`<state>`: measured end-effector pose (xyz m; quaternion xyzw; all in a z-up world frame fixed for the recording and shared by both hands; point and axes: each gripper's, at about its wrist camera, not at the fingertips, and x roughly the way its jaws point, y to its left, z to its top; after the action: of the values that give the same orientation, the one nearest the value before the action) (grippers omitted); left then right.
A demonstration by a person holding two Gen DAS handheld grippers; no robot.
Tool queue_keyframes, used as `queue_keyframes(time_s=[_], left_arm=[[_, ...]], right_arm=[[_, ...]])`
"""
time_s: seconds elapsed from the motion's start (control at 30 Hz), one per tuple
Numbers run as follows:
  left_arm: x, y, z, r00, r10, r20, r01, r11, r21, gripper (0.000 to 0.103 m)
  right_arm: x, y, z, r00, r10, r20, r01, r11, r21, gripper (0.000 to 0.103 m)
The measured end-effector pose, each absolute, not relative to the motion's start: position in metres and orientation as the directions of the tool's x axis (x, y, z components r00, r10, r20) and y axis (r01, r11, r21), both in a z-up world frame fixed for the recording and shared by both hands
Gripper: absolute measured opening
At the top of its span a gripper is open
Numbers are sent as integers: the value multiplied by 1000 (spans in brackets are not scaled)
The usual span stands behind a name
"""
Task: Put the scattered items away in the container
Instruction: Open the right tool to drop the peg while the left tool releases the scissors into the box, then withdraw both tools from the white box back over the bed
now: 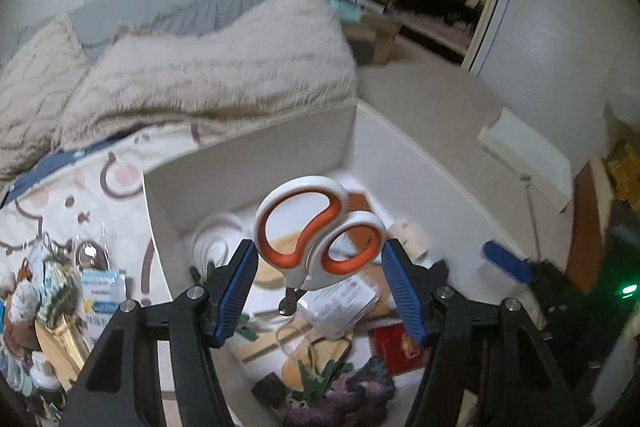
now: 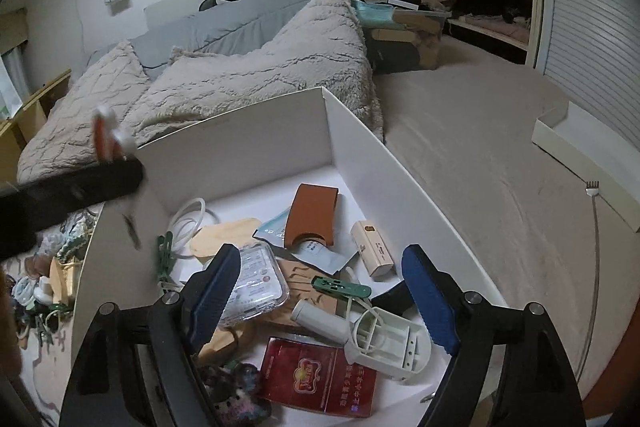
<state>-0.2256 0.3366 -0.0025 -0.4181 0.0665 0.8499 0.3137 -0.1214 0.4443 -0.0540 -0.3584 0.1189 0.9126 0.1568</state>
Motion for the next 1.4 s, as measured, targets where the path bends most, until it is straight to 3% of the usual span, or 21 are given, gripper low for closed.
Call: queue_keyframes(time_s=[0.37,0.47,1.17,1.4], left_arm=[[-237,344,-45,-436,359,-825,-582,-812,-46,65],[-236,344,-50,-479,315,-819,-565,-825,13,74],[-233,333,-39,-490,353,-797,-559,-829,-23,74],[-228,322,-33,-533,348,-771,-535,-845,-11,83]], right_arm=[[-118,445,-53,-704,186,-685,-362,-924,121,83],[-120,444,-55,-703,177,-689,-350,-929,119,83],[-121,437,-58,-678,209,-705,-352,-934,63,83],[-119,441,-55,-673,255,-695,-387,-921,37,89]])
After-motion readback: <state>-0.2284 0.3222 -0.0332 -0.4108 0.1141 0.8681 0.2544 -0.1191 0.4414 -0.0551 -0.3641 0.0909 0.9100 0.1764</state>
